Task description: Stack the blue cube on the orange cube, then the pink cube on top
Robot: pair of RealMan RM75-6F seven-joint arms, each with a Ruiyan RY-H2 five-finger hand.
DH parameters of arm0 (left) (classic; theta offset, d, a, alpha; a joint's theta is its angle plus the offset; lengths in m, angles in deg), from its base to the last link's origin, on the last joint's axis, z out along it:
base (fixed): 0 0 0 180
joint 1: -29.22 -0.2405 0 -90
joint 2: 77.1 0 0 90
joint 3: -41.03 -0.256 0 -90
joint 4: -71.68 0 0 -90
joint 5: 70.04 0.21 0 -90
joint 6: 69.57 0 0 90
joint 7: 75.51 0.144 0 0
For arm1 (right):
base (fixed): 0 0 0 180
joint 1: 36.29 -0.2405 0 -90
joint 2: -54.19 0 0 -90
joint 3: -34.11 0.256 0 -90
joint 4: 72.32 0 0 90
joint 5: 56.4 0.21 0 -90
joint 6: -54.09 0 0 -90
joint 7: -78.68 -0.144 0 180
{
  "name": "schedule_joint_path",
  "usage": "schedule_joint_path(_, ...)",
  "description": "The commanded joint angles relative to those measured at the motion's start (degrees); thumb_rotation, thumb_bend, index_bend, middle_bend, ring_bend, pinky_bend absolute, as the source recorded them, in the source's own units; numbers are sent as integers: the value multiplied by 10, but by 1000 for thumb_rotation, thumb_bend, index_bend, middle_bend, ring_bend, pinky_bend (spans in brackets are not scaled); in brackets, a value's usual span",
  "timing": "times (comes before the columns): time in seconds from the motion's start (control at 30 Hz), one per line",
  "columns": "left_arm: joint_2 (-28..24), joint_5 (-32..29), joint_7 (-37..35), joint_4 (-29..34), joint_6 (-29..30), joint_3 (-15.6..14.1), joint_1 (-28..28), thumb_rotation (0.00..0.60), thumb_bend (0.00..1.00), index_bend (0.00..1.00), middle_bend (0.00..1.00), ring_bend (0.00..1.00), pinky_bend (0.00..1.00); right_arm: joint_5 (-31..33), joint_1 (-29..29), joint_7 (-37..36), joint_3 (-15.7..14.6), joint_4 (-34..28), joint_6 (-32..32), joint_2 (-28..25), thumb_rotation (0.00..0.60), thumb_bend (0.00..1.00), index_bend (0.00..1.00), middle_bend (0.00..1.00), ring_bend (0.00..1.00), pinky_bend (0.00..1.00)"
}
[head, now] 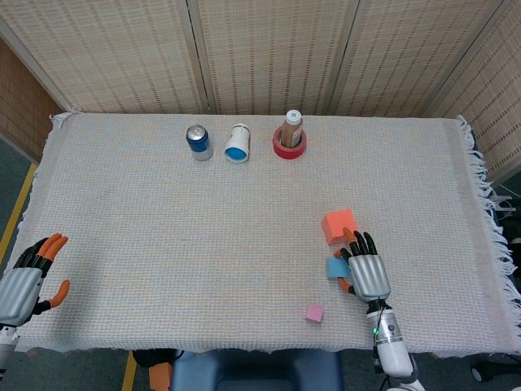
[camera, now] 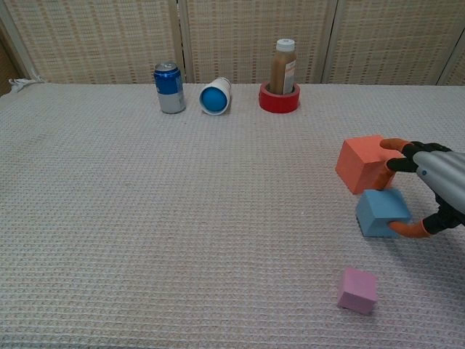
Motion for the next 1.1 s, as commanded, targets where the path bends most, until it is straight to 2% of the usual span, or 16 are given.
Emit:
schedule_joint_path(0.03,0,0,1,0,-1,0,1,600,456,0,0,0,108,-9,-2,-3,-1,-14,1,-14,600,167,580,0,0,0)
schedule_joint_path(0.27,1,-3,7,1,-2,0,1,600,458,0,0,0,108,-48,-31,-36,12,-62,-16,-67,600,185,585,0,0,0)
schedule_joint_path(0.47,4,-6,17,2,-4,0,2,600,457,0,0,0,108,-47,-74,-58,45,-89,-64,-119,600,186,575,0,0,0)
schedule_joint_path(0.6,6,-8,25,3,-5,0,2,600,457,0,0,0,108,-39,-99,-64,62,-79,-93,-147,600,187,584,0,0,0)
schedule_joint_path(0.77,8,-11,32,4,-7,1,3,600,457,0,0,0,108,-33,-115,-76,63,-50,-113,-166,600,188,597,0,0,0)
schedule_joint_path(1.1,11,-17,48,7,-16,1,7,600,459,0,0,0,108,-23,-129,-128,61,20,-120,-159,600,188,581,0,0,0)
